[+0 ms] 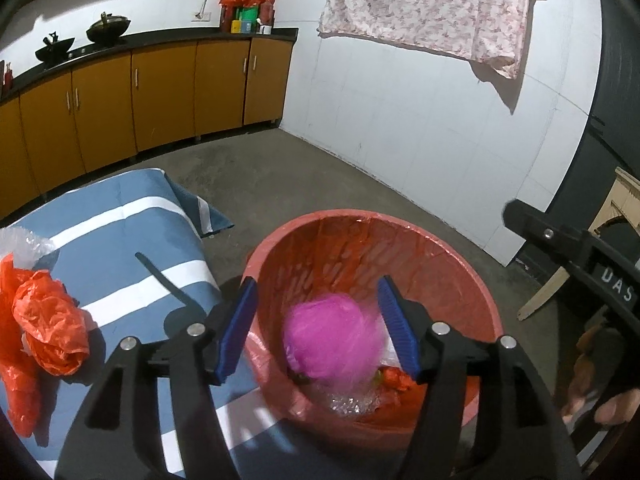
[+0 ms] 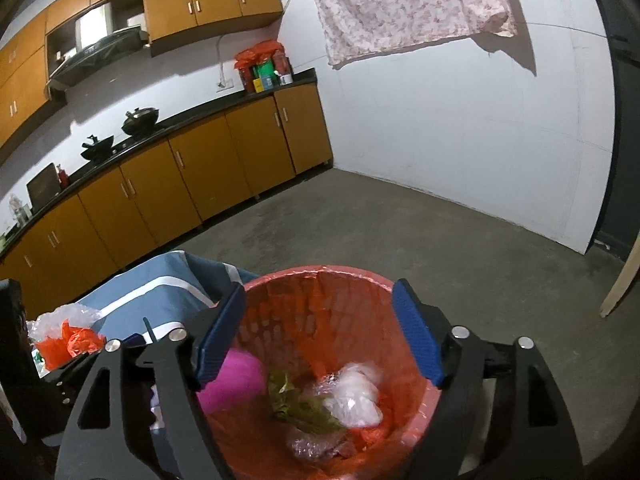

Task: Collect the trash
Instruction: 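Carry both bags to the basket and open both tools to drop them, then grasp a clear plastic bag with the left tool while the right tool grasps a red bag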

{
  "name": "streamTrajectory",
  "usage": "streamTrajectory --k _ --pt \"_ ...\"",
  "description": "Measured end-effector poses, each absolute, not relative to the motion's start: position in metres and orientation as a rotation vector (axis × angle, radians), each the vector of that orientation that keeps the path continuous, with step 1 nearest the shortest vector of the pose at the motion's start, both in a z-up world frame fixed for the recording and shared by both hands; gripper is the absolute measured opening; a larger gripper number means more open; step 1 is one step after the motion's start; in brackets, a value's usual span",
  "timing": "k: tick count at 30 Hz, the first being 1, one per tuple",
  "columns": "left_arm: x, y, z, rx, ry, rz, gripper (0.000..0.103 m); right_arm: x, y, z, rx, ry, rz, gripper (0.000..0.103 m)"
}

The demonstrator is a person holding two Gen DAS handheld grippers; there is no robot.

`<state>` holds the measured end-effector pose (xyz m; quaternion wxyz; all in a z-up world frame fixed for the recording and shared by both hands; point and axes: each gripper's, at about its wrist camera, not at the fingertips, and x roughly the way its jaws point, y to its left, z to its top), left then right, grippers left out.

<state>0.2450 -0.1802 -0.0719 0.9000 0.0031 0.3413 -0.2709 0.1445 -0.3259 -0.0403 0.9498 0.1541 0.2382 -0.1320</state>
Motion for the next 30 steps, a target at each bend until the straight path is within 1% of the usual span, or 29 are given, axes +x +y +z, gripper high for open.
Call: streamTrajectory --k 3,5,6,8,11,16,20,30 --pt "0.24 -0.169 -0.071 -0.001 0.706 -0.541 0.068 0.135 -0.325 -0.042 0.299 0.484 -0.289 0.083" --pt "0.234 -0.16 -0.069 0.002 0.695 -0.524 0.074 0.131 -0.321 -0.041 0.272 0.48 -0.299 0.088" --pt "0.23 -0.156 -0.067 0.005 0.686 -0.513 0.076 0.128 -0.316 -0.04 0.253 0.478 -0.301 0.089" --pt "0.219 -0.143 -0.063 0.017 0.66 -0.476 0.084 0.125 -0.309 -0.039 0.231 0.472 -0.298 0.094" --pt "0.204 -0.123 -0.059 0.033 0.637 -0.423 0.089 0.124 -0.296 -0.037 0.209 0.472 -0.276 0.095" --pt "0.179 -0.081 -0.053 0.068 0.599 -0.318 0.093 0.128 -0.262 -0.035 0.177 0.488 -0.19 0.096" --pt "0.166 -0.043 -0.048 0.077 0.574 -0.201 0.093 0.133 -0.23 -0.035 0.143 0.507 -0.113 0.096" --pt "0.153 0.093 -0.055 0.023 0.569 0.187 0.093 0.149 -0.161 -0.038 0.098 0.549 0.041 0.096"
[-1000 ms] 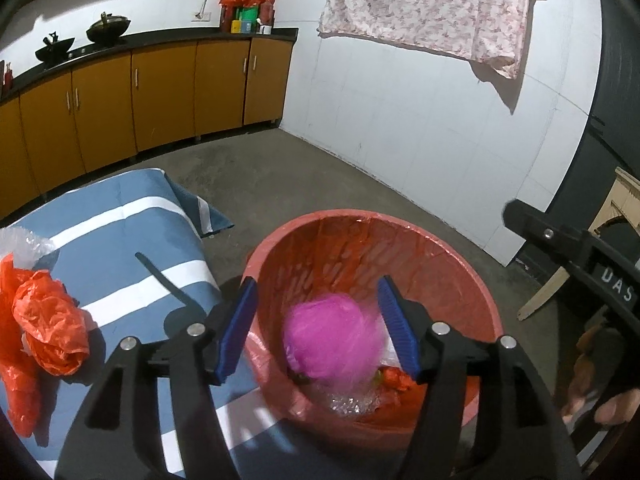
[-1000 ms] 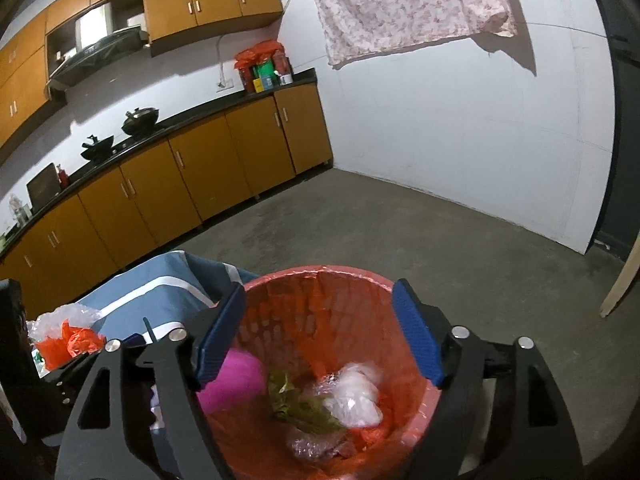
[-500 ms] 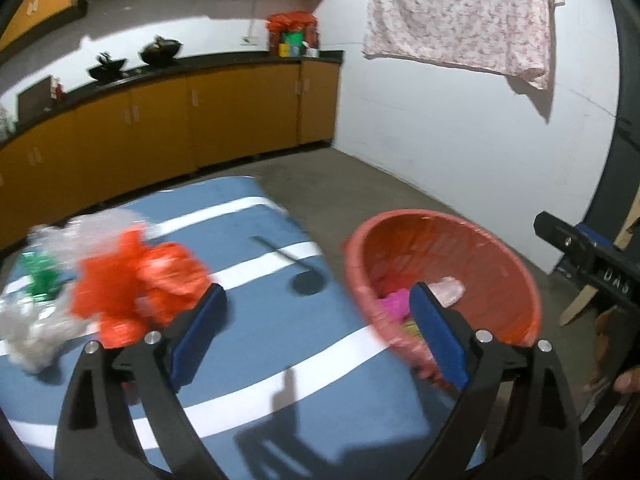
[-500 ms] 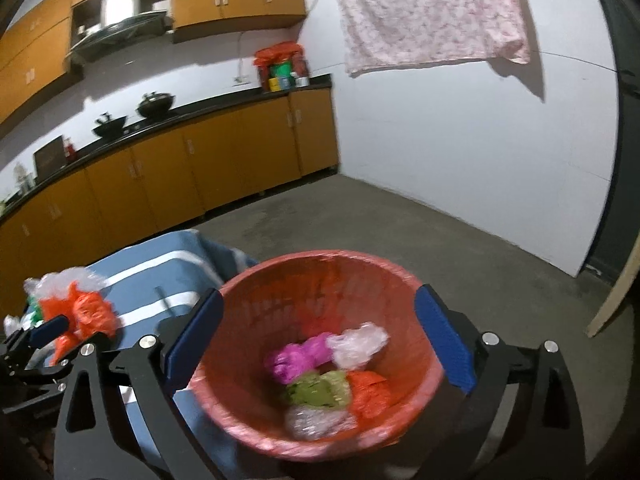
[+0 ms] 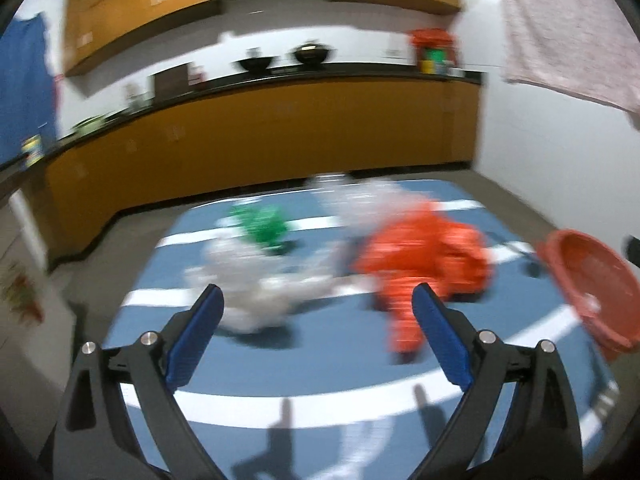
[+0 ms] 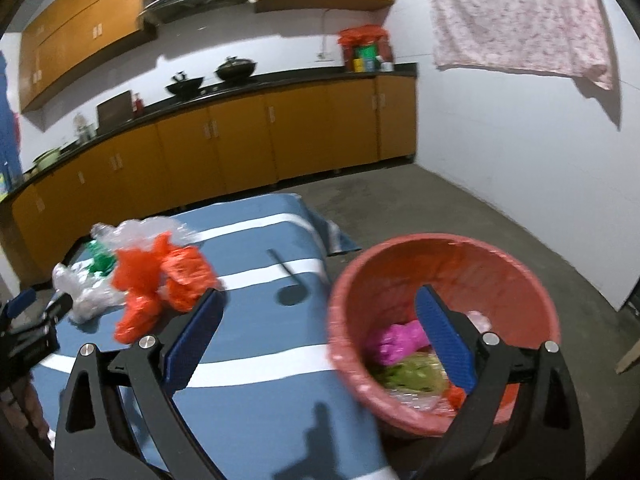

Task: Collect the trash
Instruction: 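Grasp a clear plastic bag with the left tool while the right tool grasps a red bag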

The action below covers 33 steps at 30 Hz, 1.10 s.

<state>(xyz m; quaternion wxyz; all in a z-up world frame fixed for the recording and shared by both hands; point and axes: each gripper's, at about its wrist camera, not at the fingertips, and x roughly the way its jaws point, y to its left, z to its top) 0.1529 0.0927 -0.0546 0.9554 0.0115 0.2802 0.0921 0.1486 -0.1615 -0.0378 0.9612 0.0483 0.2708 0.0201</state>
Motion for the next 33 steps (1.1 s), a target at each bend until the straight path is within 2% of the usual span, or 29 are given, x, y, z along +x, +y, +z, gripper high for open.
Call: streamTrajectory --k 6,11,14,23,27,29,30,32,33 --pt "0.161 0.161 -0.056 -0.076 0.578 0.33 0.093 0.164 -0.122 -0.042 0.068 0.567 0.109 0.095" --pt "0.173 0.171 -0.052 -0.045 0.567 0.323 0.093 0.195 -0.099 -0.052 0.084 0.605 0.154 0.082" --pt "0.182 0.168 -0.049 -0.056 0.569 0.305 0.093 0.215 -0.088 -0.061 0.107 0.639 0.176 0.078" --pt "0.212 0.169 -0.063 -0.047 0.617 0.289 0.092 0.263 -0.058 -0.086 0.098 0.747 0.249 0.078" --pt "0.22 0.174 -0.068 -0.061 0.644 0.27 0.084 0.274 -0.047 -0.098 0.065 0.802 0.287 0.074" --pt "0.223 0.177 -0.071 -0.077 0.656 0.256 0.077 0.275 -0.043 -0.101 0.046 0.822 0.304 0.063" --pt "0.223 0.179 -0.073 -0.085 0.662 0.248 0.075 0.275 -0.042 -0.101 0.039 0.824 0.311 0.06" --pt "0.223 0.182 -0.075 -0.099 0.666 0.235 0.064 0.271 -0.042 -0.1 0.033 0.817 0.319 0.053" --pt "0.223 0.184 -0.076 -0.107 0.668 0.23 0.063 0.269 -0.043 -0.1 0.035 0.813 0.32 0.051"
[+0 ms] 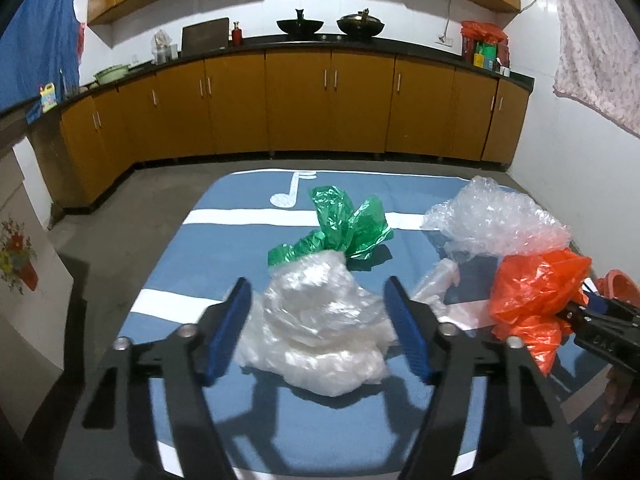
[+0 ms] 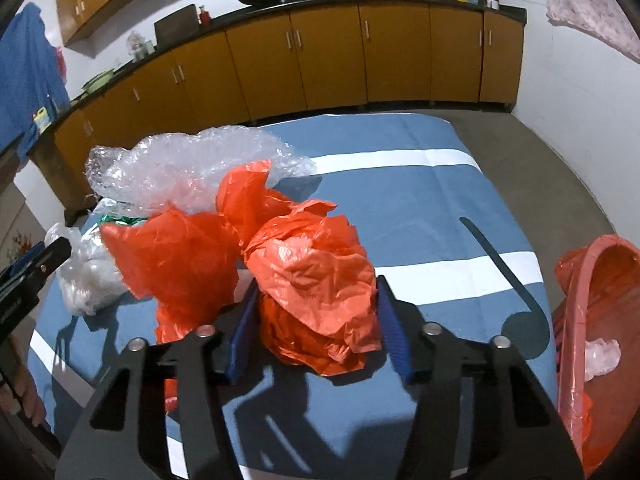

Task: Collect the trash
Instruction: 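Grasp a clear plastic bag with the left tool while the right tool grasps a red bag, then carry both bags over the basket and open both tools to release them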

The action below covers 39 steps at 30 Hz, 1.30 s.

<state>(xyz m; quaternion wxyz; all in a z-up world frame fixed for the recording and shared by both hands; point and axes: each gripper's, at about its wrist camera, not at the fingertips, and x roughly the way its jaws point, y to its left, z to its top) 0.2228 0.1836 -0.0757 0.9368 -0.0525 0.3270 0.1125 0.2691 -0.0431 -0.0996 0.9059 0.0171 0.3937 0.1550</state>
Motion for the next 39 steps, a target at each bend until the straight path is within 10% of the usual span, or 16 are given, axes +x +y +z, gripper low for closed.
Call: streamTrajectory --k 12,19,39 --pt "0.218 0.184 -0.076 -0.095 0.669 0.221 0.073 0.237 -0.079 -0.088 0.072 0.761 0.261 0.045" --pt "0.214 0.192 -0.073 -0.147 0.671 0.204 0.028 0.223 -0.102 -0.086 0.096 0.754 0.233 0.045" --pt "0.154 0.157 -0.002 -0.186 0.515 0.087 0.024 0.168 -0.14 -0.043 0.14 0.638 0.164 0.045"
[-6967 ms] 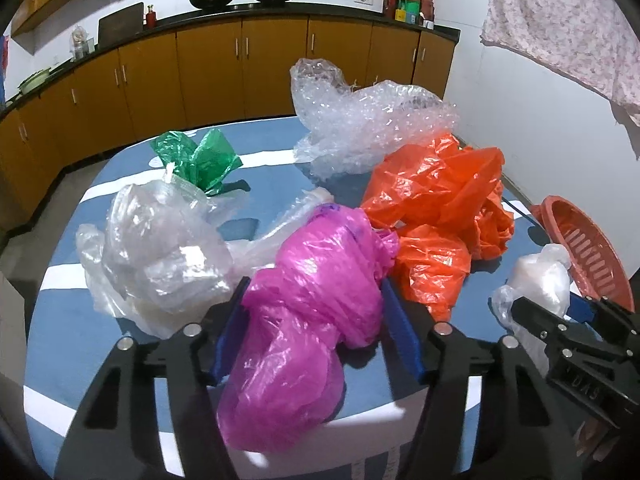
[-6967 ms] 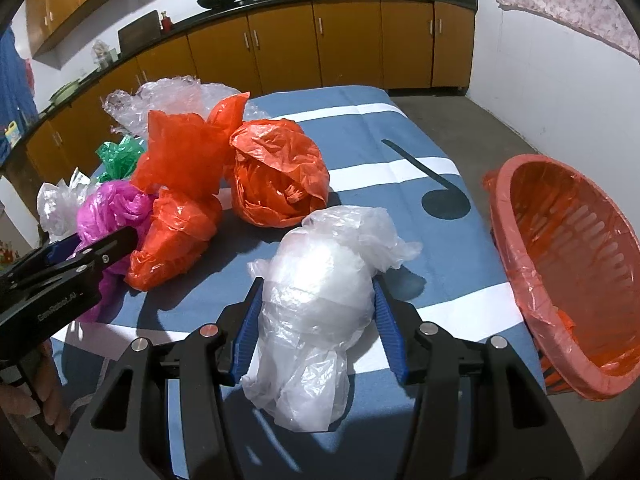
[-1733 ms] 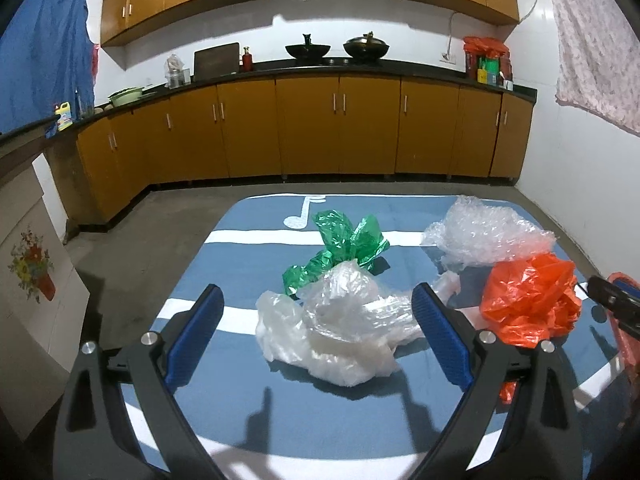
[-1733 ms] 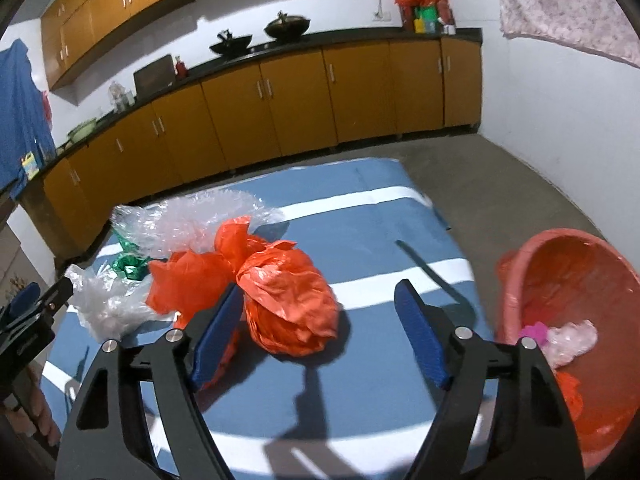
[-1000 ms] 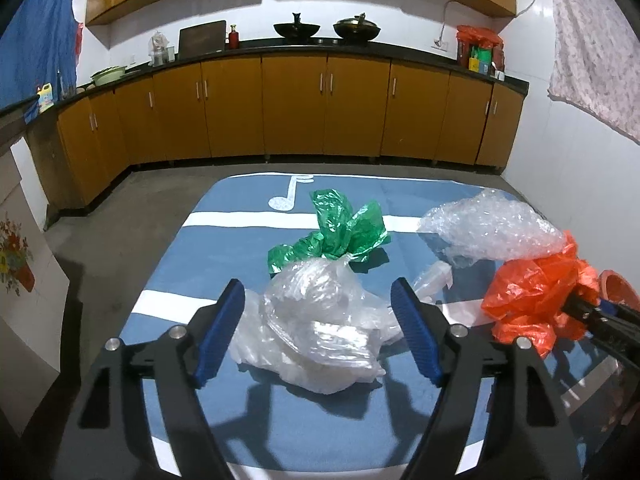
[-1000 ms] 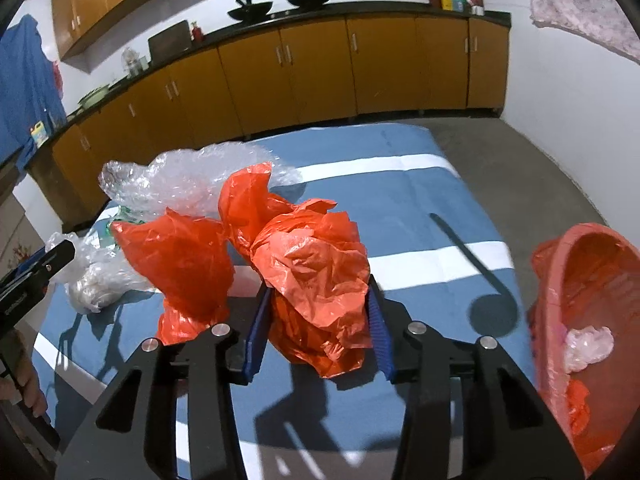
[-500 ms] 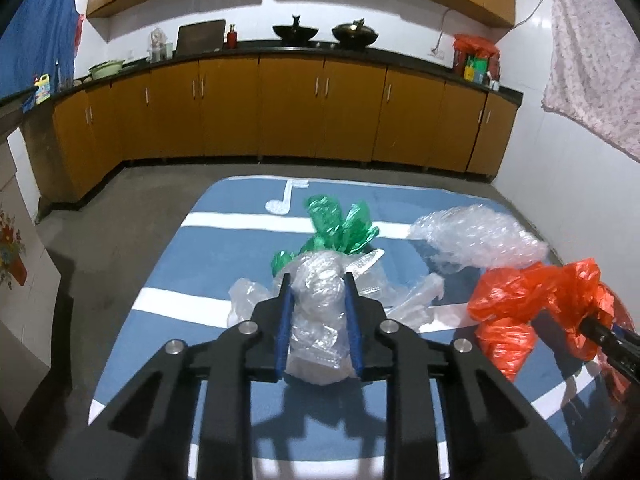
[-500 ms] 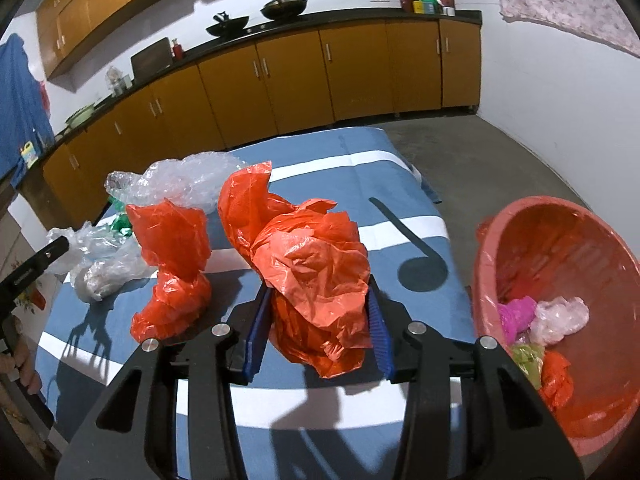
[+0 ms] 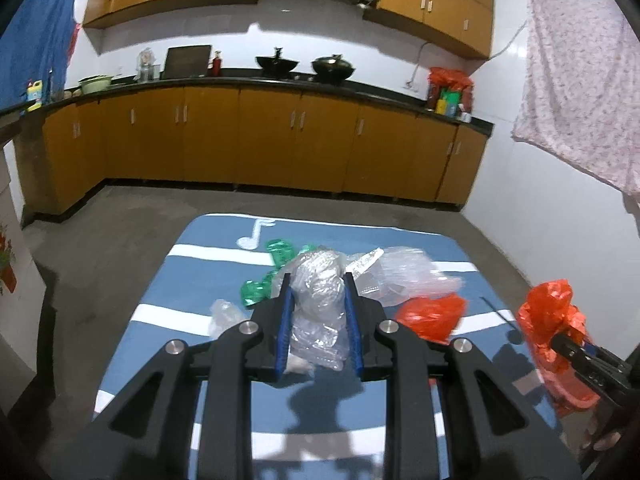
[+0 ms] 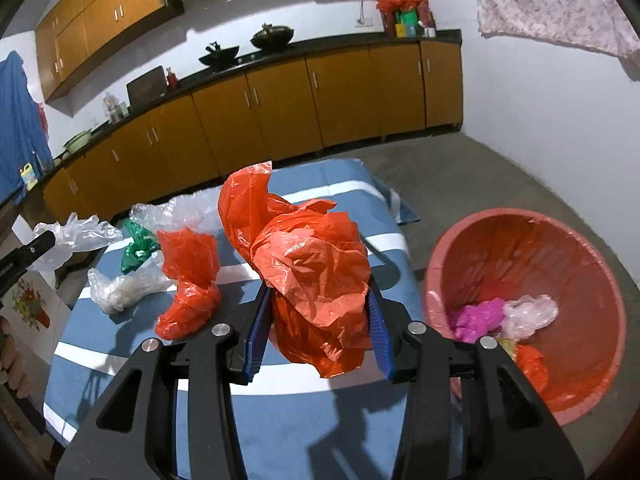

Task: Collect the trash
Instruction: 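Carry both bags over the basket and open both tools to release them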

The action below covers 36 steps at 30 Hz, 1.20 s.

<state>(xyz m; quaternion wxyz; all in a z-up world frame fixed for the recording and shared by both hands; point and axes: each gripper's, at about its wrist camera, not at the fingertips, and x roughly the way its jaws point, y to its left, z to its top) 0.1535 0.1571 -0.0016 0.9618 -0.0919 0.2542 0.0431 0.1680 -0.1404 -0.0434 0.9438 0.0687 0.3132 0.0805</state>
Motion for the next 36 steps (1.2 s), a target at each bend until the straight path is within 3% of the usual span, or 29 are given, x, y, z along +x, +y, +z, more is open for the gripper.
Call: streamTrajectory --k 12,36 --pt "0.138 0.085 0.019 -0.141 0.491 -0.061 0.024 0.122 -0.179 -0.01 0.096 0.525 0.009 0.045" --pt "0.149 -0.034 0.014 -0.133 0.502 -0.336 0.024 0.094 -0.248 -0.014 0.124 0.492 -0.215 0.045"
